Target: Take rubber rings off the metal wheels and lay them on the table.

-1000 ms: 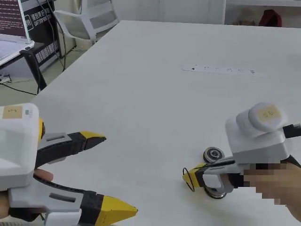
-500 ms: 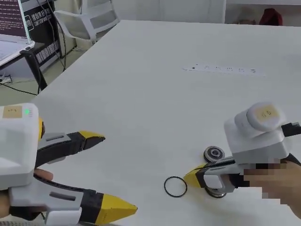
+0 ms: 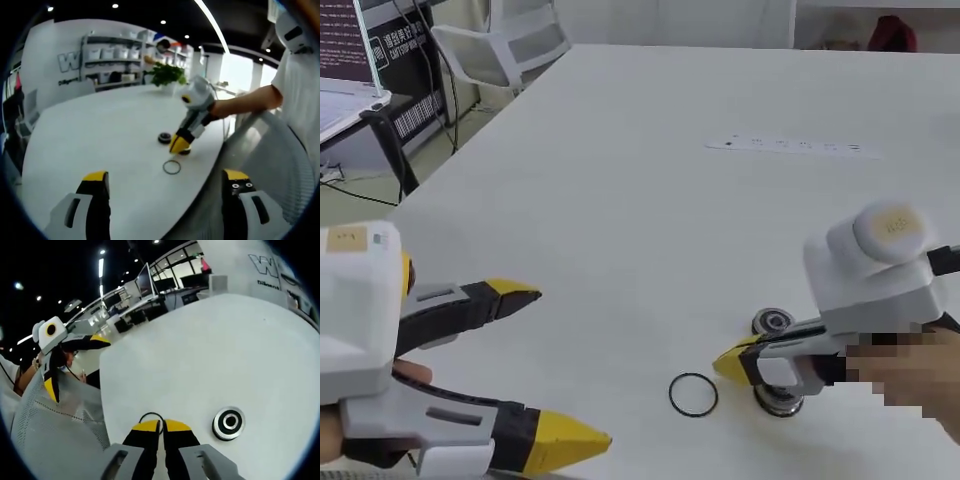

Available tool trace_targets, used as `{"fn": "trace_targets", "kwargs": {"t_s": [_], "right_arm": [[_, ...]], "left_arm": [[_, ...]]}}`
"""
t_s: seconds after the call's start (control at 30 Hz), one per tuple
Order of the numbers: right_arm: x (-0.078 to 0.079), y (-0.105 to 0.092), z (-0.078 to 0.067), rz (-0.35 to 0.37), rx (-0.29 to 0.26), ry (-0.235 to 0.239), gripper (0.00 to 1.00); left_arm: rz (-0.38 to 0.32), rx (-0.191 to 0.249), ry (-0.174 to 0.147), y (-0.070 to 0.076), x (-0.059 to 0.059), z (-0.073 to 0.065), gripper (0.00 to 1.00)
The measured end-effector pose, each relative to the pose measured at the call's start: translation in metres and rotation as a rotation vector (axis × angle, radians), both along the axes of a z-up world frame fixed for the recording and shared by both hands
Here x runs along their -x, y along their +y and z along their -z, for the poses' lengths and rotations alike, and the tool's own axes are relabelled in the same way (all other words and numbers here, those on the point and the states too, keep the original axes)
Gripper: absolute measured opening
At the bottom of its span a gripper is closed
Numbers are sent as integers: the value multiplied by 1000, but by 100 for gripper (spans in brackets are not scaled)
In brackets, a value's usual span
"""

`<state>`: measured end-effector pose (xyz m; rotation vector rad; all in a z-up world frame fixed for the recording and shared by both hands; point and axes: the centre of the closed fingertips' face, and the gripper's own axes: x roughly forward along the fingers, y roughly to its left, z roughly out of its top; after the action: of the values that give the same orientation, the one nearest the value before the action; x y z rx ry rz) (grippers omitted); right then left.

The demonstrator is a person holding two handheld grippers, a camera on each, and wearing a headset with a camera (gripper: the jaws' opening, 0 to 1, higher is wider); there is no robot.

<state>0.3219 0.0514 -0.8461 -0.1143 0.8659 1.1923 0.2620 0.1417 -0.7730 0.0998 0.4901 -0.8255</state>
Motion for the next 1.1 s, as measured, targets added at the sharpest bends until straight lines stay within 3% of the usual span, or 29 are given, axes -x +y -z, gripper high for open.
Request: {"fn": "trace_targets", "kwargs": {"t_s": [0.63,1.1], "right_arm": [[-5,1,-50,15,-111,-89,2],[-25,-18,-82,112,-205,-141,4]], "left_arm": [[15,-15,5,-1,2,2,94],[21,-21,7,-2,3,3,94]]}}
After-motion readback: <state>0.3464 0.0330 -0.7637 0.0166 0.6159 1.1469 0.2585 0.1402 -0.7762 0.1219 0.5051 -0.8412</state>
